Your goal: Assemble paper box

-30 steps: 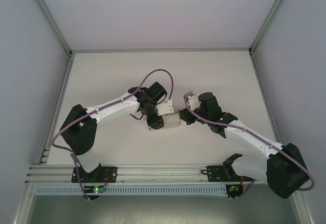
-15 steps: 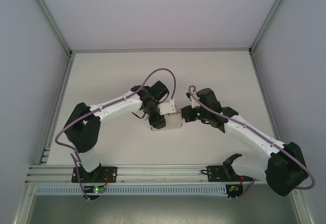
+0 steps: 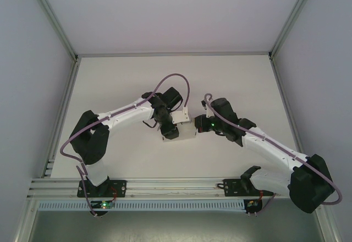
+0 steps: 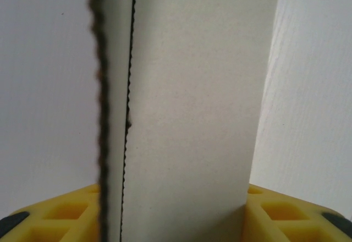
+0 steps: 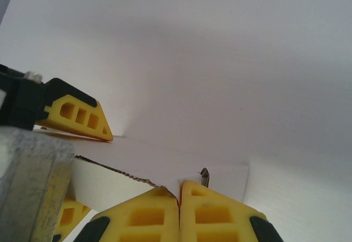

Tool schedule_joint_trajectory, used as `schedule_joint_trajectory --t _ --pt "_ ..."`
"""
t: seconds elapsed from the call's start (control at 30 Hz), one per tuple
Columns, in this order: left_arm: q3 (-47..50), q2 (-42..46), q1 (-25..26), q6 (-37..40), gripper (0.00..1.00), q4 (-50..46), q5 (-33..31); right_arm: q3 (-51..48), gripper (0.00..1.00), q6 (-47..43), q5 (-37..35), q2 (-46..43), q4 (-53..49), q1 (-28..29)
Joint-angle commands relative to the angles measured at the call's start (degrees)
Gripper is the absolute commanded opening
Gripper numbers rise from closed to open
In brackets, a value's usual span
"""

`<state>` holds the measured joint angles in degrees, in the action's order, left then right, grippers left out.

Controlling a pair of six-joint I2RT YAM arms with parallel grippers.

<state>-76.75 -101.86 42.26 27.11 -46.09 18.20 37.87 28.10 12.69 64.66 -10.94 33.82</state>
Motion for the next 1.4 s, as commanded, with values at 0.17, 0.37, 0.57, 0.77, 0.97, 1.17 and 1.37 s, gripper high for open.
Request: schedule_joint_trajectory --t 0.17,0.37,0.57,0.77,0.97,1.17,1.37 --pt "1.1 -1.3 0.1 -3.7 0.65 0.8 -0.9 -5.6 0.0 -4.5 -12.9 -2.3 5.2 7.5" --pt "0.5 1.7 0.3 -5.5 0.92 1.4 0.4 -7.2 0.0 -0.8 -20.0 -1.9 5.3 10.6" --pt "2.2 7.9 0.7 -10.4 1.0 4.2 0.7 -8.8 0.0 2.0 -24.4 -0.7 6.3 14.8" --pt "3.0 13.0 1.1 -19.9 1.0 3.9 -7.6 -9.5 0.0 3.9 -27.1 -0.6 5.8 16.5" --pt "8.6 19.5 2.6 -35.6 0.88 3.2 -16.7 -8.3 0.0 4.4 -28.4 0.5 4.8 17.2" --pt "15.2 24.3 3.0 -43.0 0.7 4.9 -20.5 -7.7 0.0 4.3 -29.0 1.7 4.2 17.8" --pt "14.7 22.9 3.0 -44.8 0.45 6.5 -20.8 -6.8 0.0 3.9 -29.2 1.9 3.6 18.8"
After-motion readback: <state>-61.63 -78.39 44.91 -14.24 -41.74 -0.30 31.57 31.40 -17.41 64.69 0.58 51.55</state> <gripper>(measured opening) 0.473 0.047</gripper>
